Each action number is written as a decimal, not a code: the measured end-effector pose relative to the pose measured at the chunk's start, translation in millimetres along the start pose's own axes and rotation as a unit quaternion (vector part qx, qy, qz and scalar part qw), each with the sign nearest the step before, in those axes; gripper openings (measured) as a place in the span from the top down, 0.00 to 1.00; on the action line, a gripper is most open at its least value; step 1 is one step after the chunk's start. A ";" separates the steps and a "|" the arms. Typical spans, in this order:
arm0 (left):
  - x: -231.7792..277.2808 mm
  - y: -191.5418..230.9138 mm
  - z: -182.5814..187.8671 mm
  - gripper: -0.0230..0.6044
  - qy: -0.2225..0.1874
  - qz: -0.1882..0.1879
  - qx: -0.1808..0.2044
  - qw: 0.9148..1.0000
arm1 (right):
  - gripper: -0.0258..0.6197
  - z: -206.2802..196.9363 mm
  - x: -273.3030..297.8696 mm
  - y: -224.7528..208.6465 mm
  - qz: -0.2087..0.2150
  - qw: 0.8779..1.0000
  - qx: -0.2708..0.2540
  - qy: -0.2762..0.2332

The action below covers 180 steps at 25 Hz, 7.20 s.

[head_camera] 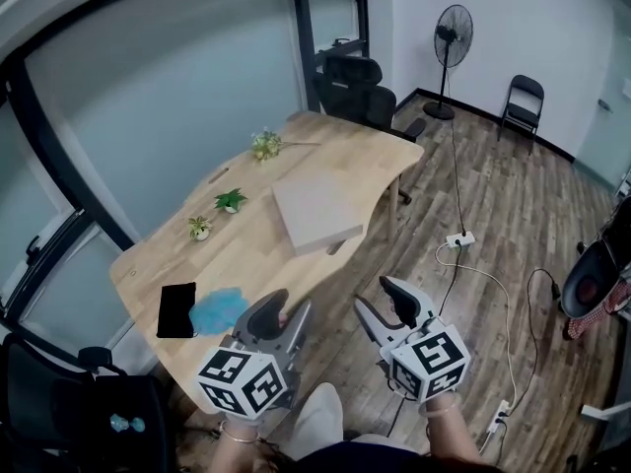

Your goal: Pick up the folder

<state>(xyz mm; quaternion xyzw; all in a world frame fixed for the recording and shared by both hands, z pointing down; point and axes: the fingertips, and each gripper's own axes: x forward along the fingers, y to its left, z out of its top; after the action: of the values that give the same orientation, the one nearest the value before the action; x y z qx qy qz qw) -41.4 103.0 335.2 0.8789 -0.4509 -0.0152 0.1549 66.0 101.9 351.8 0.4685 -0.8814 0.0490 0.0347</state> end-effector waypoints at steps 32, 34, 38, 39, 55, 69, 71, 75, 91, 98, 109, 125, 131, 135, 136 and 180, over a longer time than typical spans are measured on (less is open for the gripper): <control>104.9 124.9 22.7 0.63 0.040 -0.035 -0.026 0.998 | 0.64 5.9 151.1 -57.0 -0.040 0.999 0.005 0.032; 107.4 130.2 21.9 0.63 0.043 -0.039 -0.029 0.998 | 0.64 5.1 157.4 -56.9 -0.043 0.998 0.008 0.034; 112.7 136.7 19.7 0.63 0.049 -0.049 -0.034 0.997 | 0.62 2.3 167.3 -55.7 -0.043 0.998 0.013 0.037; 113.9 138.0 19.3 0.63 0.050 -0.051 -0.034 0.997 | 0.61 1.0 169.7 -55.1 -0.042 0.998 0.013 0.039; 144.2 164.0 18.8 0.63 0.056 -0.052 -0.043 0.996 | 0.61 -4.4 197.1 -73.5 -0.055 0.997 0.006 0.053; 198.2 197.4 14.0 0.63 0.073 -0.032 -0.053 0.995 | 0.60 -16.6 245.4 -119.0 -0.048 0.997 0.012 0.068; 207.4 202.9 12.6 0.63 0.074 -0.028 -0.058 0.995 | 0.61 -17.6 253.3 -126.7 -0.045 0.997 0.014 0.069; 225.4 212.5 12.5 0.63 0.075 -0.020 -0.063 0.995 | 0.61 -20.3 268.6 -141.8 -0.039 0.996 0.015 0.074; 282.0 261.4 1.4 0.61 0.094 0.028 -0.090 0.991 | 0.61 -35.1 336.1 -190.2 -0.005 0.995 0.012 0.103; 299.9 286.1 -13.6 0.61 0.108 0.048 -0.115 0.986 | 0.61 -52.4 362.1 -209.6 0.007 0.992 0.012 0.129; 325.6 322.0 -38.9 0.58 0.132 0.068 -0.148 0.978 | 0.60 -89.1 398.3 -236.0 0.020 0.984 0.024 0.178; 356.1 367.8 -94.5 0.55 0.171 0.111 -0.206 0.957 | 0.55 -159.5 436.1 -278.5 0.029 0.964 0.064 0.257; 361.4 382.6 -117.9 0.54 0.187 0.134 -0.224 0.947 | 0.53 -179.1 447.4 -286.5 0.044 0.956 0.088 0.277; 360.2 392.8 -131.7 0.53 0.199 0.149 -0.235 0.940 | 0.51 -191.6 453.9 -288.3 0.055 0.949 0.106 0.290; 359.7 394.7 -135.1 0.52 0.202 0.152 -0.238 0.938 | 0.51 -194.5 455.3 -288.4 0.057 0.948 0.112 0.293; 364.1 400.8 -194.2 0.43 0.278 0.129 -0.302 0.903 | 0.34 -263.7 456.7 -284.8 0.073 0.888 0.284 0.355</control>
<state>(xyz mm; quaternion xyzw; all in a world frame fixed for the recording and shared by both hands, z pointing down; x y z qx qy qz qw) -109.0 -355.7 675.8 0.6925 -0.4730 0.1146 0.5325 51.1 -400.8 677.8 0.3438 -0.7904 0.4626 0.2076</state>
